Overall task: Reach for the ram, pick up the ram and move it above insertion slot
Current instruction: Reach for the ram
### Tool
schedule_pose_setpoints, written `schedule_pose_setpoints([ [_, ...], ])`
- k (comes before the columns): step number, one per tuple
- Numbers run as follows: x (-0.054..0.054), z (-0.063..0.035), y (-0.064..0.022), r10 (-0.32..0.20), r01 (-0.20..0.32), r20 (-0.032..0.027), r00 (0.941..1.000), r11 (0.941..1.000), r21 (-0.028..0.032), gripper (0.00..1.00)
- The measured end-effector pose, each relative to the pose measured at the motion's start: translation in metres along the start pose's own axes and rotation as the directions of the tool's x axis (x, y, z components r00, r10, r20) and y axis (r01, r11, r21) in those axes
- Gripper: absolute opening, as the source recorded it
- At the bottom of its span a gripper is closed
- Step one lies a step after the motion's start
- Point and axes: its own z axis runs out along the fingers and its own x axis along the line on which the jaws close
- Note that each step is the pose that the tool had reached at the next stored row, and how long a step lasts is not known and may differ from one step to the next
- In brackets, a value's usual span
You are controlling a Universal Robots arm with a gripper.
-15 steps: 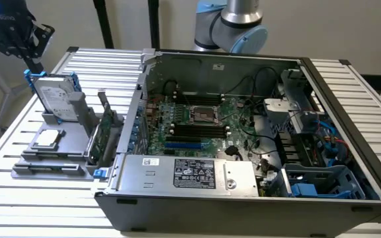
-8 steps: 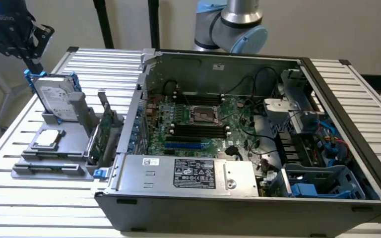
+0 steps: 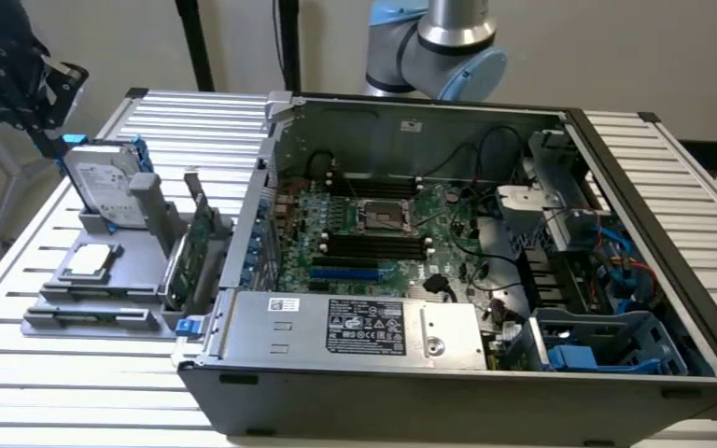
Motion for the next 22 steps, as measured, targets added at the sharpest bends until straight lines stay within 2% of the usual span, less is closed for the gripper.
schedule_pose_setpoints([
  [15,0.001,0.003,-0.0668,0.0,0.0,-0.0006,1.0,1.0,0.0016,0.11],
  [18,0.001,0.0067,-0.0735,-0.004,0.004,-0.0005,1.0,1.0,0.0015,0.11],
  [22,0.001,0.0071,-0.0736,-0.006,0.006,-0.0008,1.0,1.0,0.0017,0.11],
])
